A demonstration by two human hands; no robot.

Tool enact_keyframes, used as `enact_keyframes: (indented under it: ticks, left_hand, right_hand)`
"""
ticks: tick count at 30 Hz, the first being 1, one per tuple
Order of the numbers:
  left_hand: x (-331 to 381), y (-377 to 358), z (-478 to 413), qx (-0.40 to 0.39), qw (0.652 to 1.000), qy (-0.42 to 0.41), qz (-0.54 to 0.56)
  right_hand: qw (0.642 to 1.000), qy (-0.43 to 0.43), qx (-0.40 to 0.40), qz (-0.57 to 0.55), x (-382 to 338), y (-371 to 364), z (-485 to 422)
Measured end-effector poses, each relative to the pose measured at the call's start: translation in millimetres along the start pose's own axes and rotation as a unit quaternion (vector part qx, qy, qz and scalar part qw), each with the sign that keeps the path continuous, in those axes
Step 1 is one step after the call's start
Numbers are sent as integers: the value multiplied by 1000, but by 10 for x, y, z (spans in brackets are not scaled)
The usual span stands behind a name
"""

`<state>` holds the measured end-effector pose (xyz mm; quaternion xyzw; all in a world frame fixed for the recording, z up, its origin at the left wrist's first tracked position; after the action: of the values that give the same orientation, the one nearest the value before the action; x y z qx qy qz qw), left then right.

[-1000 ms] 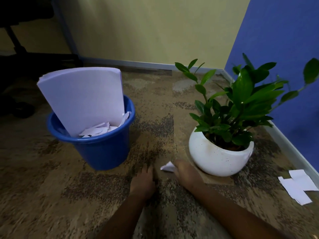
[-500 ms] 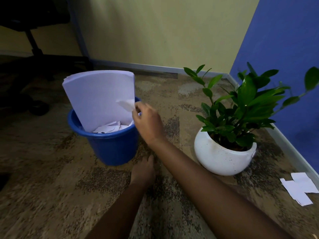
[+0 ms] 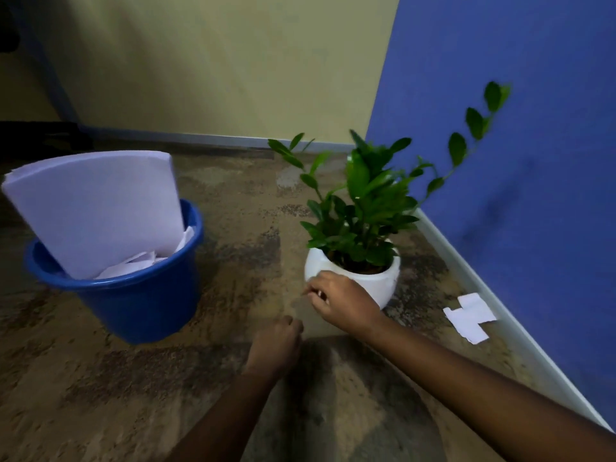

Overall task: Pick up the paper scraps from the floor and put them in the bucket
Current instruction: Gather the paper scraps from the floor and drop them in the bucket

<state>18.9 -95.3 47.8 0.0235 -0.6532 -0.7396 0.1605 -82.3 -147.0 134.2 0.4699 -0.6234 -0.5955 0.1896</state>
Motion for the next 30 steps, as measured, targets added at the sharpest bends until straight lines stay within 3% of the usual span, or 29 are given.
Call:
enact_keyframes:
  ticks: [5, 10, 17, 20, 30]
  left_hand:
    - [680, -67, -13, -28, 997, -74, -12]
    - [1216, -125, -40, -49, 994, -98, 17]
    - [1692, -410, -128, -110, 987, -102, 63]
    - [1853, -570, -180, -125, 985, -100, 69]
    - [2203, -868, -263, -123, 980, -85, 134]
  right_hand:
    - [991, -135, -22, 11, 688, 108, 866]
    - [959, -270, -77, 32, 1294, 167, 1562]
    - [894, -446, -20, -24, 1920, 74, 2322]
    - [887, -461, -10, -38, 1991, -14, 2550]
    - [922, -385, -9, -20, 2071, -120, 2715]
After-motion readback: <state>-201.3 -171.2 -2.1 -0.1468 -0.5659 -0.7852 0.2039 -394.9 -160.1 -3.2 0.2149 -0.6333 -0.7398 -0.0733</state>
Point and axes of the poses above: each hand's wrist, its own z-axis away from the middle knuckle, its own y-axis out of the back of the hand, x = y × z, the point moved 3 cm from there along -z, towards the middle knuckle, and after that the axes turned 13 degrees about y, right-handed, at the moved point
